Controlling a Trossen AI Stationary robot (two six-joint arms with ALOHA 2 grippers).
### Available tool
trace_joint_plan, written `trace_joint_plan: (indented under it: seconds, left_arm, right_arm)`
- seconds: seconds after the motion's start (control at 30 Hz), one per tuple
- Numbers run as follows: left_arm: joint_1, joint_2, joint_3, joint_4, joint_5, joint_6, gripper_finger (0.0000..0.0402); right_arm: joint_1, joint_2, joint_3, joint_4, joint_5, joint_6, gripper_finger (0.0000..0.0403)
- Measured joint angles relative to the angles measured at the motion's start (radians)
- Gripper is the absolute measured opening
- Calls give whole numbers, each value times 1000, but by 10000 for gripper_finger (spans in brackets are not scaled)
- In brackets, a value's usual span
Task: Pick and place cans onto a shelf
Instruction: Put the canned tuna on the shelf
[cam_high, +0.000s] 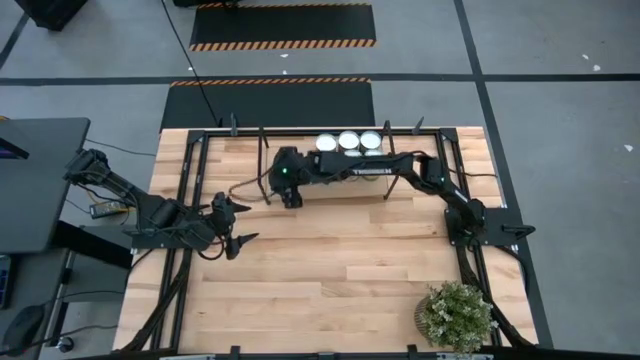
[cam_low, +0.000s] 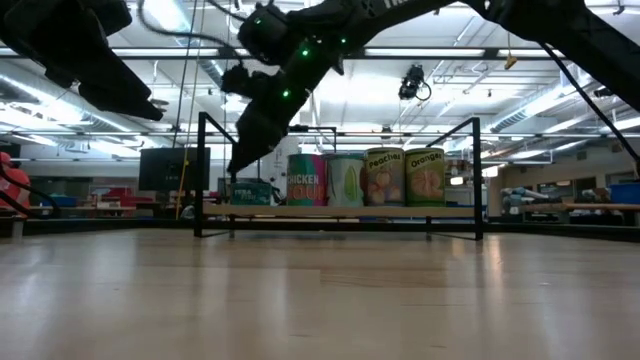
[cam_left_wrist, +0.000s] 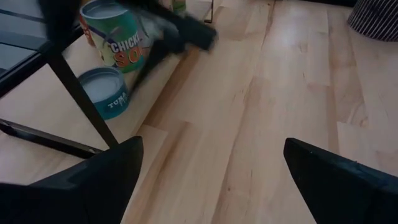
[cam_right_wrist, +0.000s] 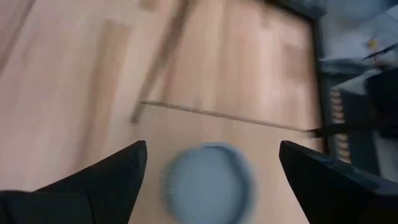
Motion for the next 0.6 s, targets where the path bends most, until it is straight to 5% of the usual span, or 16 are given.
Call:
trace_joint_plan:
  seconds: [0.33,0.6]
  left_arm:
    - [1,0,0,8,0,-19,396]
    - [1,0,0,9,0,-21,396]
  right_arm:
    - [17,36,-2,54,168,120,374]
    - [2,36,-2,23,176,129,373]
